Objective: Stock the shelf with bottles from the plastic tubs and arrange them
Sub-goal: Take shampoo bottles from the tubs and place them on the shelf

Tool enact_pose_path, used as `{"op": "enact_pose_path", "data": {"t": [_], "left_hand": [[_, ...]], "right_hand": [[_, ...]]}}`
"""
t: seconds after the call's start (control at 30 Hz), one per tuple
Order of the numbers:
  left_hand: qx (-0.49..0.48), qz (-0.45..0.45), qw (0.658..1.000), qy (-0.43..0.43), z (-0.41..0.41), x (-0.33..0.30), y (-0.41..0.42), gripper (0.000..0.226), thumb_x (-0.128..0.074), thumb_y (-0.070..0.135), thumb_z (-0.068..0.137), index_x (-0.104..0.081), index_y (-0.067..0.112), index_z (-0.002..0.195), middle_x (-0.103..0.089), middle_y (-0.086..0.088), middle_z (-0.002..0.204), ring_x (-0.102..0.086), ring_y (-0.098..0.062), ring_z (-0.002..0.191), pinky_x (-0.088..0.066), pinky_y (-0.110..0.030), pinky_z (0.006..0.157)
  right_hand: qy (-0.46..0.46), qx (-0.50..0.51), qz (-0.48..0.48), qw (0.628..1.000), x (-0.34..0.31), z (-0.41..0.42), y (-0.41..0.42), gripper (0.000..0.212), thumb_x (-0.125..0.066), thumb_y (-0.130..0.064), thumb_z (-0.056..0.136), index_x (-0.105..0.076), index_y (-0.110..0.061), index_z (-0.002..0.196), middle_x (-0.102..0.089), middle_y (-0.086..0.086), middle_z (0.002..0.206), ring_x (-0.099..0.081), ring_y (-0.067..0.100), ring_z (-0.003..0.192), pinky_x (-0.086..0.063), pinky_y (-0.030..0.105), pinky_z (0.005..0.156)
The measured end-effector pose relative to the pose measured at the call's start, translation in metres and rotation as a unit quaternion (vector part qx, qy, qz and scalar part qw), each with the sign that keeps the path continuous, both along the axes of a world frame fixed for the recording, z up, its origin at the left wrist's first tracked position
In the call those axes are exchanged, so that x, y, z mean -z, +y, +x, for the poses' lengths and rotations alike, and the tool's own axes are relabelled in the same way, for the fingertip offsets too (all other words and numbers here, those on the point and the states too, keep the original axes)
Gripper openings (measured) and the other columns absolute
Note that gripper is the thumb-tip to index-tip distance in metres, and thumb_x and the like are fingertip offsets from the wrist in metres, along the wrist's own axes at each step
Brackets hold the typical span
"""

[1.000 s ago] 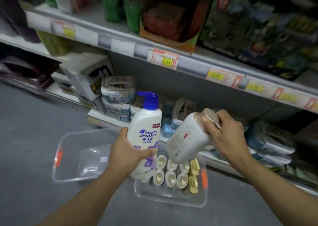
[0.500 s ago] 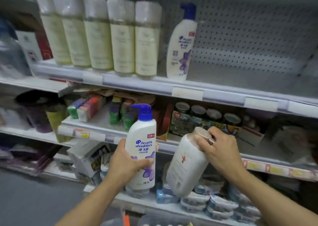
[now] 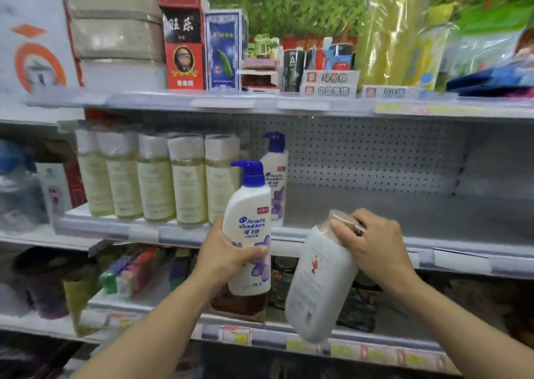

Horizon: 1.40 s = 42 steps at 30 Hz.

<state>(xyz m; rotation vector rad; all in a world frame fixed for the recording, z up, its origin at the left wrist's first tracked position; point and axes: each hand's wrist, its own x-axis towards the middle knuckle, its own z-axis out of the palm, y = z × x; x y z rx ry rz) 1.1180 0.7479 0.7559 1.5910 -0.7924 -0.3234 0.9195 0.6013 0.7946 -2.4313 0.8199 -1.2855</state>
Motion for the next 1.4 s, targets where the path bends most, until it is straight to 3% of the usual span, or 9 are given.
{"op": "enact_pose_path", "data": {"t": [0.07, 0.17, 0.4, 0.5, 0.6, 0.87, 1.13, 1.27, 1.4], "left_hand": [[0.027, -0.002, 1.0, -0.016, 0.006, -0.012, -0.016, 0.043, -0.086, 0.009, 0.054, -0.063, 0.016, 0.091, -0.073, -0.012, 0.078, -0.07, -0.035, 0.068, -0.057, -0.051, 0.075], [0.04, -0.012, 0.999, -0.032, 0.015, -0.026, -0.042, 0.026, -0.08, -0.001, 0.061, -0.068, 0.016, 0.077, -0.072, -0.016, 0.072, -0.068, -0.034, 0.061, -0.058, -0.045, 0.071], [0.05, -0.012, 0.998, -0.026, 0.039, -0.038, -0.097, 0.037, -0.078, -0.005, 0.065, -0.059, -0.006, 0.096, -0.069, -0.025, 0.073, -0.064, -0.042, 0.055, -0.058, -0.044, 0.064], [0.009, -0.008, 1.0, -0.022, 0.049, -0.033, -0.11, 0.059, -0.086, 0.006, 0.057, -0.054, 0.003, 0.106, -0.073, -0.012, 0.081, -0.071, -0.032, 0.068, -0.058, -0.048, 0.074], [-0.033, -0.013, 0.999, -0.025, 0.05, -0.03, -0.117, 0.063, -0.089, 0.008, 0.056, -0.049, 0.016, 0.105, -0.072, -0.003, 0.09, -0.07, -0.02, 0.081, -0.057, -0.036, 0.073], [-0.042, 0.02, 0.998, -0.031, 0.061, -0.029, -0.129, 0.077, -0.09, 0.036, 0.04, -0.057, 0.015, 0.107, -0.074, 0.0, 0.086, -0.072, -0.02, 0.077, -0.059, -0.047, 0.074], [-0.029, 0.051, 0.998, -0.017, 0.069, -0.035, -0.141, 0.041, -0.09, 0.019, 0.053, -0.072, 0.008, 0.088, -0.075, -0.004, 0.077, -0.072, -0.024, 0.076, -0.059, -0.045, 0.077], [-0.029, 0.058, 0.998, 0.0, 0.071, -0.033, -0.145, 0.038, -0.09, 0.01, 0.057, -0.071, 0.008, 0.089, -0.075, -0.004, 0.077, -0.071, -0.021, 0.075, -0.057, -0.034, 0.071], [-0.019, 0.055, 0.998, 0.003, 0.074, -0.027, -0.148, 0.037, -0.089, 0.008, 0.058, -0.071, 0.006, 0.091, -0.075, -0.005, 0.076, -0.071, -0.022, 0.074, -0.056, -0.036, 0.074]], "right_hand": [[-0.017, -0.001, 0.008, 1.0, -0.011, 0.002, -0.011, 0.048, -0.061, -0.046, 0.084, -0.051, -0.004, 0.064, -0.054, 0.01, 0.057, -0.049, 0.026, 0.055, -0.037, 0.038, 0.054], [-0.023, -0.007, 0.02, 1.0, -0.023, 0.01, -0.029, 0.047, -0.063, -0.045, 0.082, -0.052, -0.003, 0.063, -0.054, 0.011, 0.057, -0.048, 0.027, 0.055, -0.036, 0.037, 0.053], [-0.037, -0.03, 0.052, 0.997, -0.035, 0.03, -0.065, 0.045, -0.053, -0.053, 0.069, -0.04, -0.012, 0.055, -0.042, 0.001, 0.049, -0.035, 0.016, 0.049, -0.028, 0.032, 0.051], [-0.043, -0.042, 0.053, 0.997, -0.035, 0.039, -0.076, 0.049, -0.057, -0.052, 0.072, -0.039, -0.01, 0.055, -0.041, 0.003, 0.049, -0.034, 0.016, 0.049, -0.027, 0.032, 0.051], [-0.047, -0.05, 0.054, 0.996, -0.033, 0.045, -0.082, 0.049, -0.066, -0.041, 0.08, -0.045, -0.002, 0.06, -0.05, 0.016, 0.056, -0.037, 0.019, 0.052, -0.029, 0.033, 0.052], [-0.041, -0.053, 0.061, 0.996, -0.026, 0.053, -0.088, 0.05, -0.061, -0.048, 0.076, -0.048, -0.002, 0.061, -0.052, 0.014, 0.056, -0.04, 0.021, 0.053, -0.031, 0.033, 0.053], [-0.04, -0.056, 0.066, 0.995, -0.028, 0.057, -0.093, 0.052, -0.052, -0.052, 0.069, -0.044, -0.002, 0.06, -0.045, 0.012, 0.053, -0.036, 0.019, 0.053, -0.029, 0.033, 0.053], [-0.045, -0.058, 0.07, 0.995, -0.029, 0.059, -0.097, 0.052, -0.053, -0.053, 0.068, -0.043, -0.003, 0.059, -0.044, 0.011, 0.052, -0.036, 0.019, 0.053, -0.029, 0.033, 0.053], [-0.046, -0.057, 0.077, 0.994, -0.029, 0.059, -0.103, 0.053, -0.064, -0.046, 0.079, -0.045, -0.001, 0.06, -0.047, 0.013, 0.054, -0.038, 0.02, 0.054, -0.029, 0.032, 0.053]]}}
